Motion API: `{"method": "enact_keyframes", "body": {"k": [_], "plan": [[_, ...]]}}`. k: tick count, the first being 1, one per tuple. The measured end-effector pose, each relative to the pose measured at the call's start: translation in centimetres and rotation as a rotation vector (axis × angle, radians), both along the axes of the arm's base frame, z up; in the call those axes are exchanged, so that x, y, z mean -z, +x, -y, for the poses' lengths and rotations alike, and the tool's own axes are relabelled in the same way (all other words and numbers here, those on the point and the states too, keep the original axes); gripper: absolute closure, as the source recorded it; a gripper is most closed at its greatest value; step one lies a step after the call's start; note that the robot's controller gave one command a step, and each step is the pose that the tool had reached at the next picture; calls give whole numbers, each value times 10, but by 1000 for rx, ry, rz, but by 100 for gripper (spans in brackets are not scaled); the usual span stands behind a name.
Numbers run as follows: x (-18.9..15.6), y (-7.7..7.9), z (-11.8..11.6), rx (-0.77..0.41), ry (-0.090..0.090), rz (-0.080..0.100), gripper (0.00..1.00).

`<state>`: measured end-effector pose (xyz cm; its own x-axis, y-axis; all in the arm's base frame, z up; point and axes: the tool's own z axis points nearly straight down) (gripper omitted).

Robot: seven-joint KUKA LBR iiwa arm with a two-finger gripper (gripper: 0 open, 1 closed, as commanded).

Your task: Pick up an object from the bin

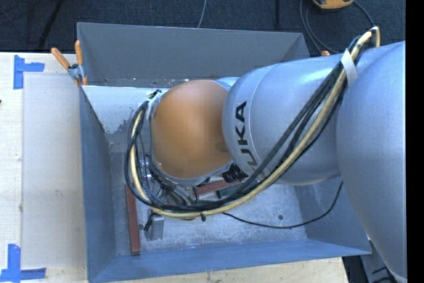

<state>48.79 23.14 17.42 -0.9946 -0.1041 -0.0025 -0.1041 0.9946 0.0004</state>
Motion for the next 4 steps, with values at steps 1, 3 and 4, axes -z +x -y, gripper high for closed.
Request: {"method": "enact_keyframes", "body": {"k": [1, 3, 4], "plan": [[11, -1, 0, -35, 0, -1, 0], [25, 0, 6, -129, -4, -12, 0], [43, 0, 14, -262, 1, 6, 0]]}}
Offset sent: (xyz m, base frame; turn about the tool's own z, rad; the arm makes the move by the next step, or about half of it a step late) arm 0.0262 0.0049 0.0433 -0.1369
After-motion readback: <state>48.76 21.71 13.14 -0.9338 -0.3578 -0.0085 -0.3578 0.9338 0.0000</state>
